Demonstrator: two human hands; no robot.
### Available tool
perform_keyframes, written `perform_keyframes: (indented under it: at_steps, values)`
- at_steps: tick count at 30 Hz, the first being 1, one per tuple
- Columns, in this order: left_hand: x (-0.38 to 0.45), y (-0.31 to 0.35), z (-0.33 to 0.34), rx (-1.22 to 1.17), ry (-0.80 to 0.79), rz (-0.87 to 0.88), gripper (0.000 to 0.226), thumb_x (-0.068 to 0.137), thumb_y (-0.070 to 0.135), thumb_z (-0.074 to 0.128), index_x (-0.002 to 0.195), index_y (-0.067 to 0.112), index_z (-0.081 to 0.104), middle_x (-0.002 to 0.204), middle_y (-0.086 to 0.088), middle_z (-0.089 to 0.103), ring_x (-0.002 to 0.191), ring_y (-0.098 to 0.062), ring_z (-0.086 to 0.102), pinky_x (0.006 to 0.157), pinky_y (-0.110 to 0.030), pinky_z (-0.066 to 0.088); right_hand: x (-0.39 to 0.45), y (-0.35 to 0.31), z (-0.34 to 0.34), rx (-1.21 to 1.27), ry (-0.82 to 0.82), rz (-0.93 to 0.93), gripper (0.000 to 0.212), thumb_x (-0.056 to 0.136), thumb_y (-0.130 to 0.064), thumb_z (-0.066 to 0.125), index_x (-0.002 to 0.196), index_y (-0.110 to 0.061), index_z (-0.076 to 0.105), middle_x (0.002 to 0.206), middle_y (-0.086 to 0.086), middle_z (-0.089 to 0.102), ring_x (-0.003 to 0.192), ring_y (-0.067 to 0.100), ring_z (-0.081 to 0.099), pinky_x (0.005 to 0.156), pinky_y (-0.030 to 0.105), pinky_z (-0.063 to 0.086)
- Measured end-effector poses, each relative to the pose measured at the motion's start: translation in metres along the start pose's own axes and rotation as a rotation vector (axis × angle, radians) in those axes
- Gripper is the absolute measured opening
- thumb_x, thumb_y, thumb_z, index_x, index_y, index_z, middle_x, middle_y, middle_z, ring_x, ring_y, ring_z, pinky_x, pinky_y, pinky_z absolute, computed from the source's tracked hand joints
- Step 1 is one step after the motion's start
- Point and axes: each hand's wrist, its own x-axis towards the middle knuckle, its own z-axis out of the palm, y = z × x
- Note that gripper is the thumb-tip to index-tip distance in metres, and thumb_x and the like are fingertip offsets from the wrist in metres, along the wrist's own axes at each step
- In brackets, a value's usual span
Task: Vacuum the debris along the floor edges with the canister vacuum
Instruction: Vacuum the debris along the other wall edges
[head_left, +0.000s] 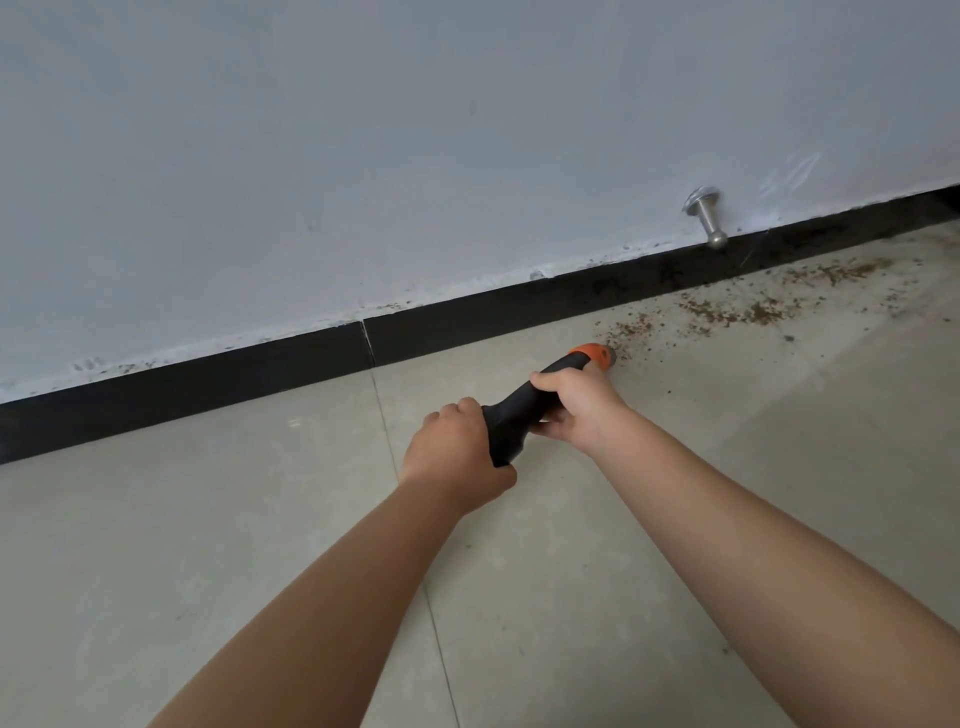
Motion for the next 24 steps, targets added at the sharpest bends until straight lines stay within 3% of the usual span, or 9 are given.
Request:
perform_keyframes:
  at_steps: [4, 8, 15, 20, 24]
  values:
    - [0.001, -0.003, 0.002, -0.006, 0.037, -0.001, 0.045, 0.077, 0.033, 0.063, 0.111, 0.011, 0.044, 0.105, -0.004, 0.051, 0.093, -0.019, 0.047, 0.069, -0.025, 0.037, -0.005, 0.000, 0.001, 0.000, 0.009, -0.002, 0.076, 0.086, -0.001, 0.061, 0.146, -0.019, 0.019, 0.136, 0.018, 0.044, 0.117, 0.039, 0.051, 0.083, 0.052, 0.053]
    - [-0.008, -0.029, -0.006, -0.016, 0.083, -0.004, 0.043, 0.076, 0.035, 0.065, 0.105, 0.012, 0.045, 0.093, 0.000, 0.046, 0.084, -0.017, 0.044, 0.066, -0.025, 0.035, -0.024, 0.008, 0.022, 0.012, -0.025, -0.002, 0.073, 0.086, -0.002, 0.061, 0.144, -0.018, 0.019, 0.133, 0.016, 0.046, 0.114, 0.036, 0.053, 0.075, 0.045, 0.055]
    - [-0.047, -0.104, -0.043, -0.101, 0.148, -0.045, 0.041, 0.072, 0.030, 0.073, 0.095, 0.020, 0.041, 0.090, 0.003, 0.049, 0.080, -0.016, 0.046, 0.064, -0.025, 0.033, -0.070, 0.040, 0.097, -0.154, -0.013, -0.140, 0.089, 0.088, -0.015, 0.061, 0.148, -0.026, -0.004, 0.136, 0.013, 0.043, 0.115, 0.034, 0.054, 0.093, 0.044, 0.051]
    - [-0.081, -0.157, -0.054, -0.054, 0.087, -0.097, 0.044, 0.073, 0.031, 0.073, 0.104, 0.017, 0.045, 0.091, 0.005, 0.048, 0.081, -0.014, 0.045, 0.066, -0.023, 0.031, -0.093, 0.081, 0.141, -0.187, -0.061, -0.087, 0.097, 0.087, -0.023, 0.063, 0.147, -0.028, -0.013, 0.140, 0.014, 0.041, 0.111, 0.034, 0.058, 0.093, 0.043, 0.051]
    - [-0.094, -0.183, -0.061, -0.050, 0.083, -0.113, 0.046, 0.072, 0.030, 0.074, 0.106, 0.015, 0.047, 0.093, 0.004, 0.048, 0.083, -0.014, 0.045, 0.066, -0.024, 0.031, -0.106, 0.099, 0.161, -0.174, -0.078, -0.078, 0.094, 0.087, -0.023, 0.063, 0.147, -0.026, -0.010, 0.139, 0.013, 0.042, 0.110, 0.034, 0.059, 0.094, 0.042, 0.050]
